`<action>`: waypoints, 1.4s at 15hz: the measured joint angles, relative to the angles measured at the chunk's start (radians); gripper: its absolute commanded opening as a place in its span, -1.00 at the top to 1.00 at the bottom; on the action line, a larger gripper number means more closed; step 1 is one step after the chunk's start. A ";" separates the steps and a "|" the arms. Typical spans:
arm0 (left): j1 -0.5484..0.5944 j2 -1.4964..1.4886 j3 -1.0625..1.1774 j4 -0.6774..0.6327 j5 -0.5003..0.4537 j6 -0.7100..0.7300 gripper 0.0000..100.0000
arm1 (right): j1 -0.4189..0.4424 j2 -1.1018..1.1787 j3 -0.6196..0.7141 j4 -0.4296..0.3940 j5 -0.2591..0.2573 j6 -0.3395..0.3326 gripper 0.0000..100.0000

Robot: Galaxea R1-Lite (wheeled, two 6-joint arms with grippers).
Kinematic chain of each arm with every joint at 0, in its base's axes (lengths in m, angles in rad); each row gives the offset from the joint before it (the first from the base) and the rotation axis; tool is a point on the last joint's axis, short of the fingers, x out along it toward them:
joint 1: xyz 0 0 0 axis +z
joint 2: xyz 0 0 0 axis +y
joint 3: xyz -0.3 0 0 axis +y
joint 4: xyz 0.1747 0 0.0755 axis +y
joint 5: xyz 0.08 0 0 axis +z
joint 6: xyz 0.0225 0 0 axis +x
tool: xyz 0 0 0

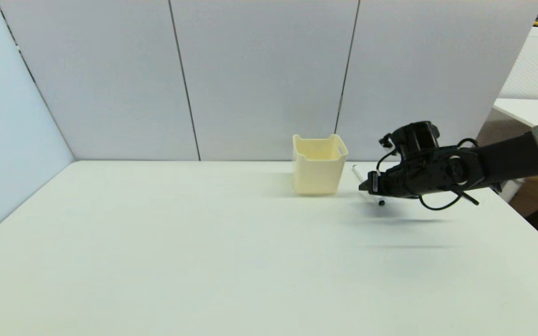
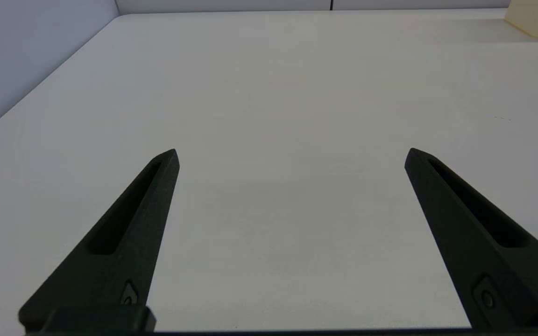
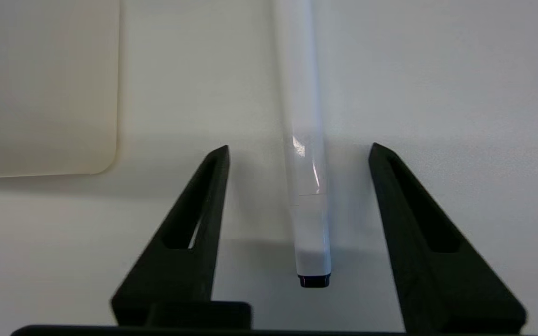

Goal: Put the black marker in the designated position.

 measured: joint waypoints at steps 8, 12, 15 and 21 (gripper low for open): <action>0.000 0.000 0.000 0.000 0.000 0.000 -1.00 | -0.040 -0.346 0.068 0.178 0.000 -0.006 -1.00; 0.000 0.000 0.000 0.000 0.000 0.000 -1.00 | -0.066 -0.705 0.288 0.210 -0.001 -0.055 -1.00; 0.000 0.000 0.000 0.000 0.000 0.000 -1.00 | -0.077 -0.993 0.514 0.195 -0.003 -0.119 -1.00; 0.000 0.000 0.000 0.000 0.000 0.000 -1.00 | -0.125 -1.489 0.898 0.153 -0.001 -0.269 -1.00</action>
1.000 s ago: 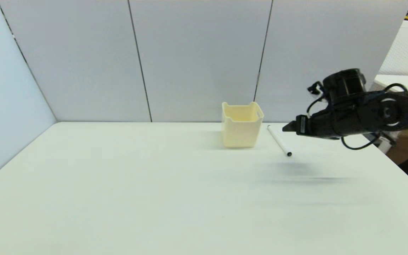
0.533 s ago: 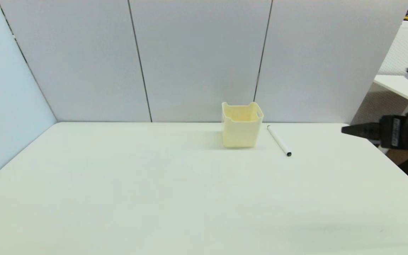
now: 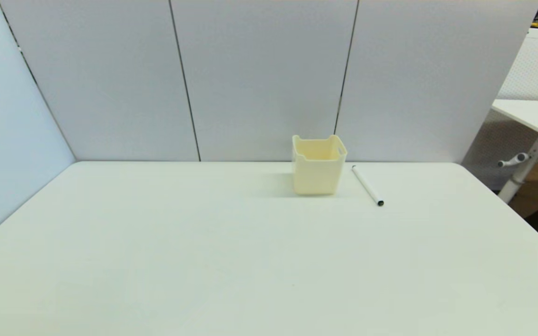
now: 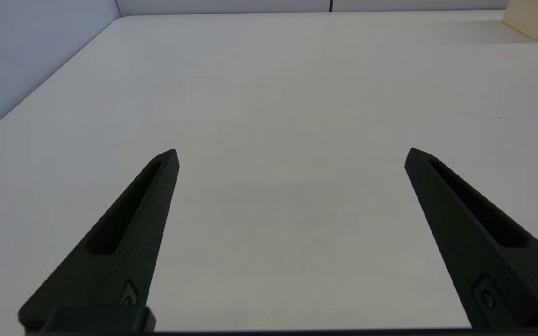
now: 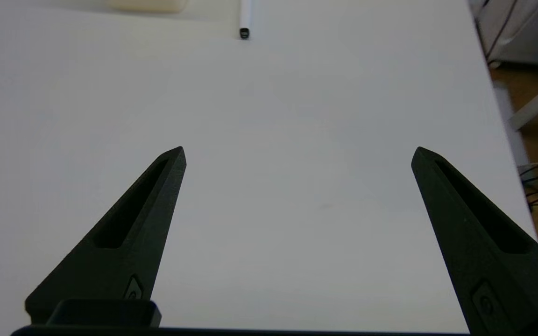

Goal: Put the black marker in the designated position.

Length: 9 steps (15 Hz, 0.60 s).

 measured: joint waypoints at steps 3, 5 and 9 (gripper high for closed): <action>0.000 0.000 0.000 0.000 0.000 0.000 -1.00 | -0.032 -0.153 0.113 -0.011 0.002 -0.049 -1.00; 0.000 0.000 0.000 0.000 0.000 0.000 -1.00 | -0.045 -0.241 0.176 -0.031 0.002 -0.069 -1.00; 0.000 0.000 0.000 0.000 0.000 0.000 -1.00 | -0.058 -0.376 0.299 -0.093 0.002 -0.103 -1.00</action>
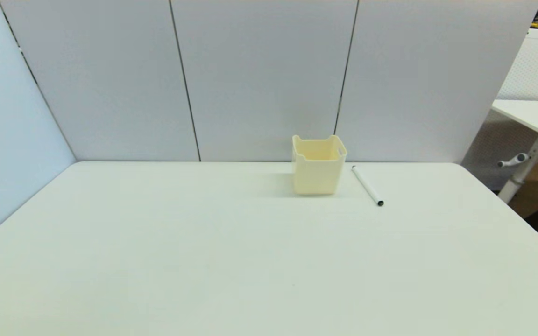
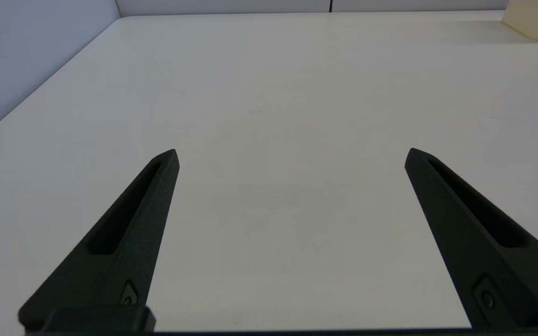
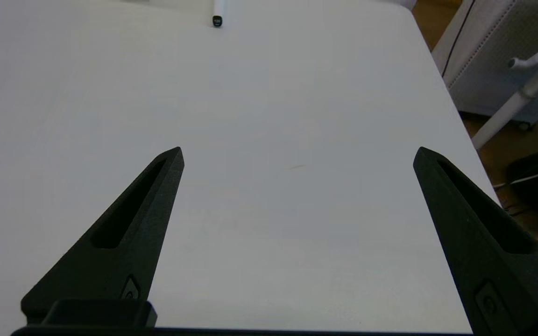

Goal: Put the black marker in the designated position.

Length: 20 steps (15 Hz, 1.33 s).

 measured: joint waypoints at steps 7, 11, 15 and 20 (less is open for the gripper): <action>0.000 0.000 0.000 0.000 0.000 0.000 -1.00 | 0.004 -0.206 0.124 -0.031 0.020 -0.035 -1.00; 0.000 0.000 0.000 0.000 0.000 0.000 -1.00 | 0.004 -0.238 0.152 -0.070 0.053 -0.038 -1.00; 0.000 0.000 0.000 0.000 0.000 0.000 -1.00 | 0.004 -0.241 0.157 -0.067 0.054 -0.009 -1.00; 0.000 0.000 0.000 0.000 0.000 0.000 -1.00 | 0.004 -0.241 0.158 -0.064 0.055 0.007 -1.00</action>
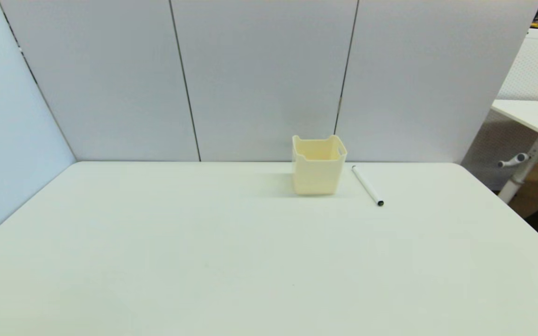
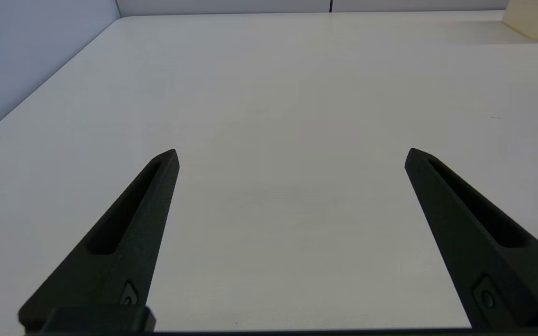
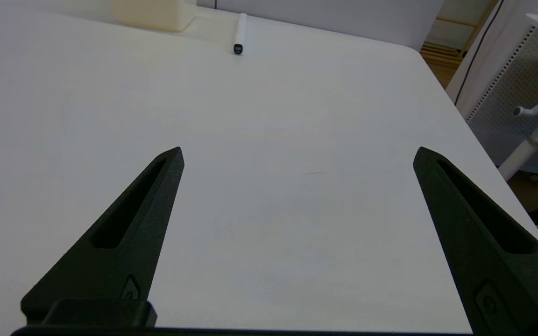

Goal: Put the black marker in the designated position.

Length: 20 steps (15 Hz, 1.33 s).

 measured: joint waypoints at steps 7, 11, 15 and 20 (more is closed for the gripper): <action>0.000 0.000 0.000 0.000 0.000 0.000 -1.00 | 0.000 0.000 0.000 0.002 0.000 -0.004 -1.00; 0.000 0.000 0.000 0.000 0.000 0.000 -1.00 | 0.000 0.000 0.000 0.003 0.000 -0.004 -1.00; 0.000 0.000 0.000 0.000 0.000 0.000 -1.00 | 0.000 0.000 0.000 0.003 0.000 -0.004 -1.00; 0.000 0.000 0.000 0.000 0.000 0.000 -1.00 | 0.000 0.000 0.000 0.003 -0.002 -0.012 -1.00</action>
